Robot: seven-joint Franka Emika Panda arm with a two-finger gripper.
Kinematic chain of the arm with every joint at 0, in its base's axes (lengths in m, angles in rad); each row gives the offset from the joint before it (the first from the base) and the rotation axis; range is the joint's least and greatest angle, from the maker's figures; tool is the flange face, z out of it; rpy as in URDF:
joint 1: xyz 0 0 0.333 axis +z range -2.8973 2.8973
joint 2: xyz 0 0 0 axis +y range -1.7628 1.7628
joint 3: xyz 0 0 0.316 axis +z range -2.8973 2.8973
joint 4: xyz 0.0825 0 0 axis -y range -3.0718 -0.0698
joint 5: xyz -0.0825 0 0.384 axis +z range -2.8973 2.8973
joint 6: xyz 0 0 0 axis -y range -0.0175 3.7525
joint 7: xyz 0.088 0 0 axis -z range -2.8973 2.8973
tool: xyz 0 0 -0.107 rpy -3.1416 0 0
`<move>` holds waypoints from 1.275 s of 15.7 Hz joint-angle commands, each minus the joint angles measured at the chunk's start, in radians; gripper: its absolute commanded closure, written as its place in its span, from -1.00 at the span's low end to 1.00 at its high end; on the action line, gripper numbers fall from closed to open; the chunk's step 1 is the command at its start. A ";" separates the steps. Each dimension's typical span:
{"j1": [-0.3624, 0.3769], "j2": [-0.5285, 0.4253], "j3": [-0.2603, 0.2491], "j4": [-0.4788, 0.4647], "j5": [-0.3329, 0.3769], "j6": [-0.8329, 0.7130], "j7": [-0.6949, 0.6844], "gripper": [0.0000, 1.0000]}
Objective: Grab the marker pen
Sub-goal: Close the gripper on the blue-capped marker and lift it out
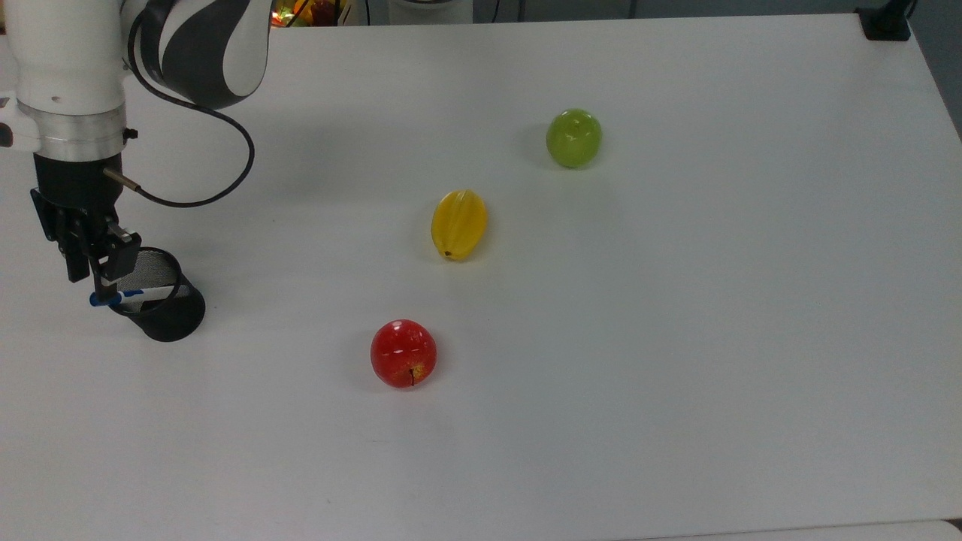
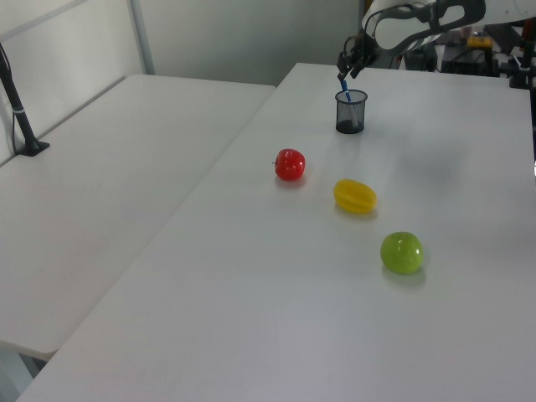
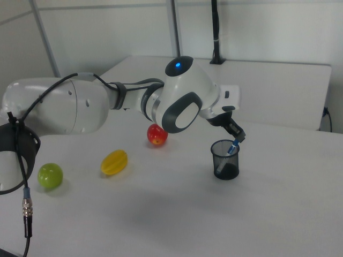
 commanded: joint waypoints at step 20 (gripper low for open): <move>0.015 -0.103 -0.014 0.020 0.011 0.038 -0.016 1.00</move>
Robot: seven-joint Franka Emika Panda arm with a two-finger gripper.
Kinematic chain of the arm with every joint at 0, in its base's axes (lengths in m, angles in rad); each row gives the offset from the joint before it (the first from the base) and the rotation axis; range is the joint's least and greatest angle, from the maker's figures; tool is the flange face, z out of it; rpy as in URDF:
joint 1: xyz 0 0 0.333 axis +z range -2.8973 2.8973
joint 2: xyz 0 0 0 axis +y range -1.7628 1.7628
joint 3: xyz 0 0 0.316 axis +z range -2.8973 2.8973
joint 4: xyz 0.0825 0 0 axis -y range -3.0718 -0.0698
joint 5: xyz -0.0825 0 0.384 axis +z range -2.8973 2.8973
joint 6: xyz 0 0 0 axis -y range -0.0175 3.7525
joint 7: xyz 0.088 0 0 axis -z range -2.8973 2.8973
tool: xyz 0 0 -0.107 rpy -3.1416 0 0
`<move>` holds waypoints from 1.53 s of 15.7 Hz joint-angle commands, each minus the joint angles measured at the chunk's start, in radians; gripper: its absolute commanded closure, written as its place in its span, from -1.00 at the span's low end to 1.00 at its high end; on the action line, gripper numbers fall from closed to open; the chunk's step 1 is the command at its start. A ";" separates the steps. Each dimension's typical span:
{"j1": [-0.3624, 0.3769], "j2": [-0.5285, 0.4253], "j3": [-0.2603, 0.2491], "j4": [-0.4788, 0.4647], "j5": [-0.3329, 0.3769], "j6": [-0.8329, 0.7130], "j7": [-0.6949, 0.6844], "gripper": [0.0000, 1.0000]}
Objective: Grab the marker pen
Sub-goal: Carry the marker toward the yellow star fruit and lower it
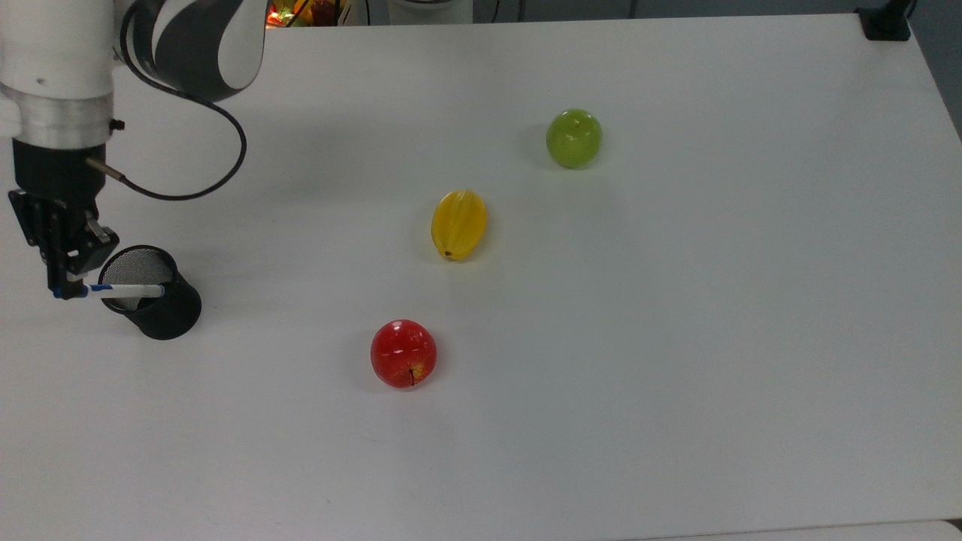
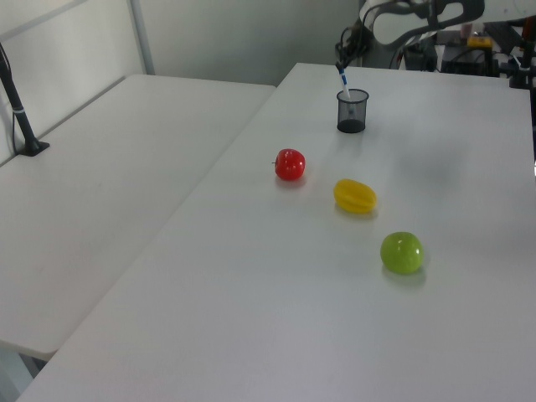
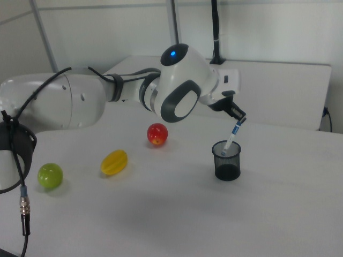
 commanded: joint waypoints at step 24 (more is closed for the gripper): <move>0.336 -0.057 0.001 -0.067 0.018 -0.603 -0.079 1.00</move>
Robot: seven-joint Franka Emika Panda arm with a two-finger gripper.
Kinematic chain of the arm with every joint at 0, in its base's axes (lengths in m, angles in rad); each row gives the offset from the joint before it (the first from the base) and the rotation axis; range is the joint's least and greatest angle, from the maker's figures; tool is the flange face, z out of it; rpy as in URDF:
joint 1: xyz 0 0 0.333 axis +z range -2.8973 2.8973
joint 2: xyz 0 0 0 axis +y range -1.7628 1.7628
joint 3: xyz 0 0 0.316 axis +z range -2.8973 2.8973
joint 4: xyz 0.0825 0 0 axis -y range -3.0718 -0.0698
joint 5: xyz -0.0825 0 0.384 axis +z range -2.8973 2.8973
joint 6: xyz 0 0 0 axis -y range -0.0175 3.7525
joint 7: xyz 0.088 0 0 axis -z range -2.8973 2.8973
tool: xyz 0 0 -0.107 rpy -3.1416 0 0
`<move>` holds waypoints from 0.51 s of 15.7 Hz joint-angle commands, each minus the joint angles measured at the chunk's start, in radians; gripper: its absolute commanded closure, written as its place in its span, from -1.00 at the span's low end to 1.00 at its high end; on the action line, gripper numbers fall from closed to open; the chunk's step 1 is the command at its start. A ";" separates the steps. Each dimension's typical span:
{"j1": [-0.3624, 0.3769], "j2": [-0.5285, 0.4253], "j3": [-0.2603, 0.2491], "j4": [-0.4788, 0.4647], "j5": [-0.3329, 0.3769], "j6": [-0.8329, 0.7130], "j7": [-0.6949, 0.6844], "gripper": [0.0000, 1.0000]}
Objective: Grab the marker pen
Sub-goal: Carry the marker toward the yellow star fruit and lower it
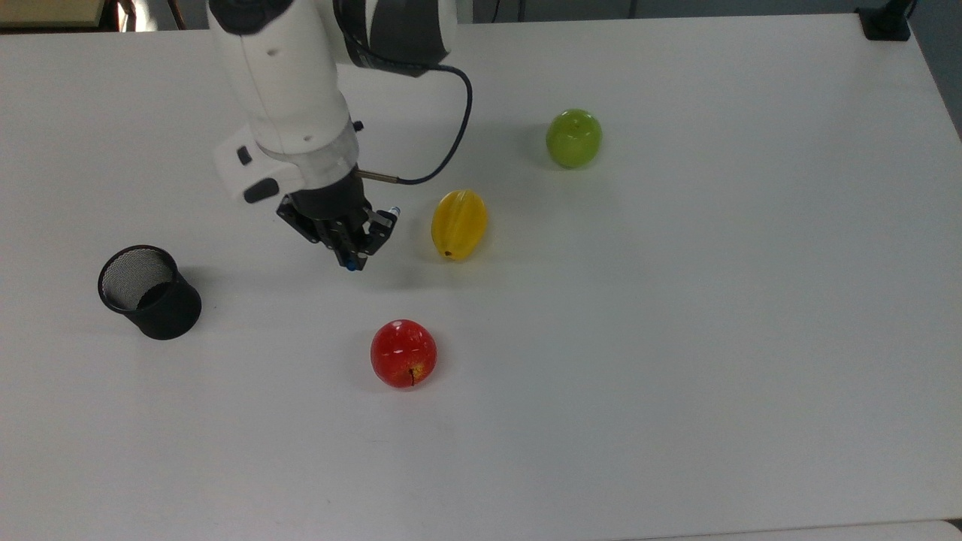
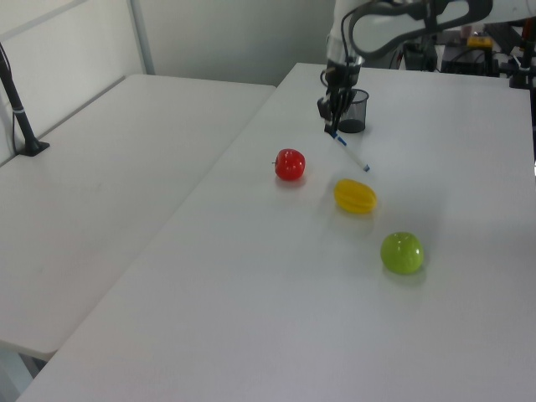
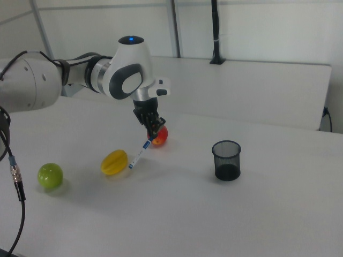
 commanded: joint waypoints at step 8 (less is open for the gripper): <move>0.067 0.090 0.018 0.001 -0.102 -0.044 -0.084 0.76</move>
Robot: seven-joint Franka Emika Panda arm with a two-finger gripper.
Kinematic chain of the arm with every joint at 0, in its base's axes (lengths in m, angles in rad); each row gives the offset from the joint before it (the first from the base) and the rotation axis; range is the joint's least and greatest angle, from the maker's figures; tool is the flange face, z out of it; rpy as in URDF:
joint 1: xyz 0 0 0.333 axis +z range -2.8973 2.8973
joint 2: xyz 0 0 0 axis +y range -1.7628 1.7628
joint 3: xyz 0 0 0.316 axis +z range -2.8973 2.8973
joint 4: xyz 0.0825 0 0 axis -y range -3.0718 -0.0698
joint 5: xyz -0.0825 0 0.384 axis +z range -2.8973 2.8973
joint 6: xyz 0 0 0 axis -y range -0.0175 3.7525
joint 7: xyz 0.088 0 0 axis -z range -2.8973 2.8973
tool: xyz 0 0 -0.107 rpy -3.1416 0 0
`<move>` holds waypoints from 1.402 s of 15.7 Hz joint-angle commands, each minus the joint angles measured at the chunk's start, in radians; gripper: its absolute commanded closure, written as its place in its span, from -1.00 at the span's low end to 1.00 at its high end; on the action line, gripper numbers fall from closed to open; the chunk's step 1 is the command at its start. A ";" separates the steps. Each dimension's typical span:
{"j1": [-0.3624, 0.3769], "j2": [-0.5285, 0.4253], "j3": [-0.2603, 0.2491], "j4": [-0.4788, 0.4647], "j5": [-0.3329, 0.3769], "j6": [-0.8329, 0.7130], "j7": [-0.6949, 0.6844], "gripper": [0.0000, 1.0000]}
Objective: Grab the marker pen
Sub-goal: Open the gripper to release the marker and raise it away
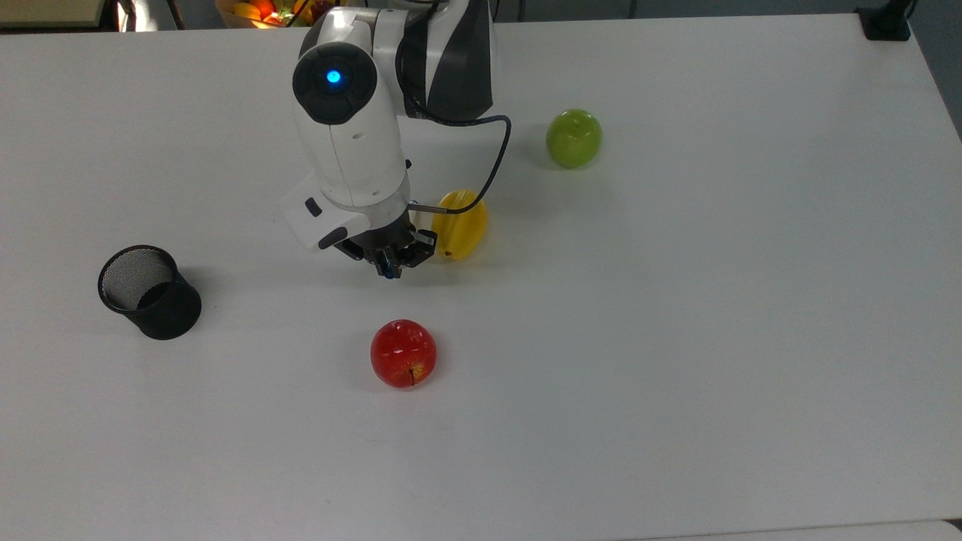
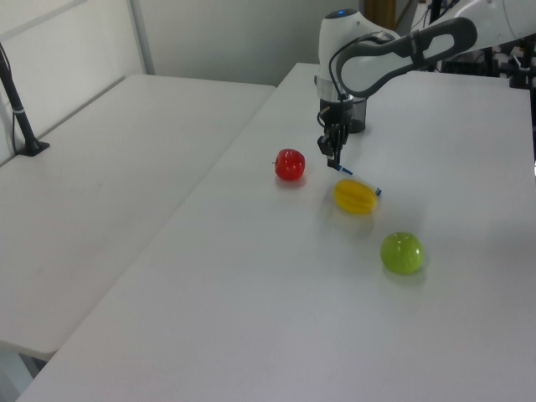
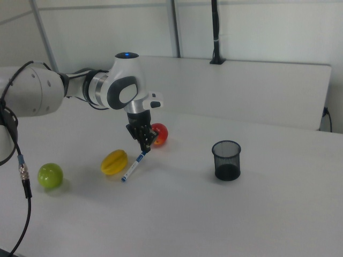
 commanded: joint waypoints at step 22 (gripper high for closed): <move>-0.152 -0.591 0.118 -0.296 -0.090 -0.245 -0.017 -1.00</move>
